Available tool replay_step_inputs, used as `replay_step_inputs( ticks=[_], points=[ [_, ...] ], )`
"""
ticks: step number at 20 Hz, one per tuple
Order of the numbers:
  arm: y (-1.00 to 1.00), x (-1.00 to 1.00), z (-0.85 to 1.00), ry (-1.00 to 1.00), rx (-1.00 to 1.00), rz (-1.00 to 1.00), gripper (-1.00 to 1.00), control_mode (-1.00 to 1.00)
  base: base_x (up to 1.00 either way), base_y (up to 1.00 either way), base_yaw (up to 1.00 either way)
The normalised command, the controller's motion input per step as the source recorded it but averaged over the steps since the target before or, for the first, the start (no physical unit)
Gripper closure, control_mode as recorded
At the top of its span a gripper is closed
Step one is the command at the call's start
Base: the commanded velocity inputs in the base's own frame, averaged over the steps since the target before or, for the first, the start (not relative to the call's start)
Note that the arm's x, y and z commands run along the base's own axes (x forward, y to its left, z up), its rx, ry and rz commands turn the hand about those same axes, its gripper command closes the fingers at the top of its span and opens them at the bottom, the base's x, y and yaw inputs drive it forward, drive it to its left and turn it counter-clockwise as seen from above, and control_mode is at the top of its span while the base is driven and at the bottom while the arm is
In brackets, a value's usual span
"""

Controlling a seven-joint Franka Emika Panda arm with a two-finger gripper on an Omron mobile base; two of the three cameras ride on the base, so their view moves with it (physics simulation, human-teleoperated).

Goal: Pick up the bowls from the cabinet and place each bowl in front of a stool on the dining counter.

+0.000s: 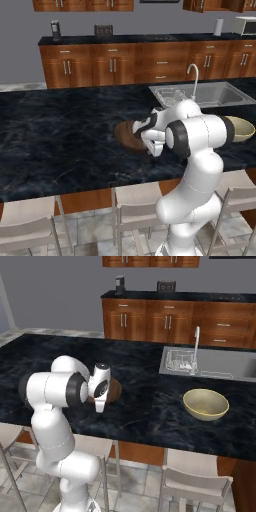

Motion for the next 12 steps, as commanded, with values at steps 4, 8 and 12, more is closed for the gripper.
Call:
replay_step_inputs(
  ticks=[4, 8, 12],
  points=[
    [-0.09, 0.15, 0.08, -0.02, 0.00, 0.00, -1.00, -1.00, 0.00, 0.00, 0.00],
    [-0.19, 0.02, 0.80, -0.12, 0.00, 0.00, -1.00, -1.00, 0.00, 0.00, 0.00],
    [-0.10, -0.04, 1.00, -0.05, 0.00, 0.00, -1.00, -1.00, 0.00, 0.00, 0.00]
  ],
)
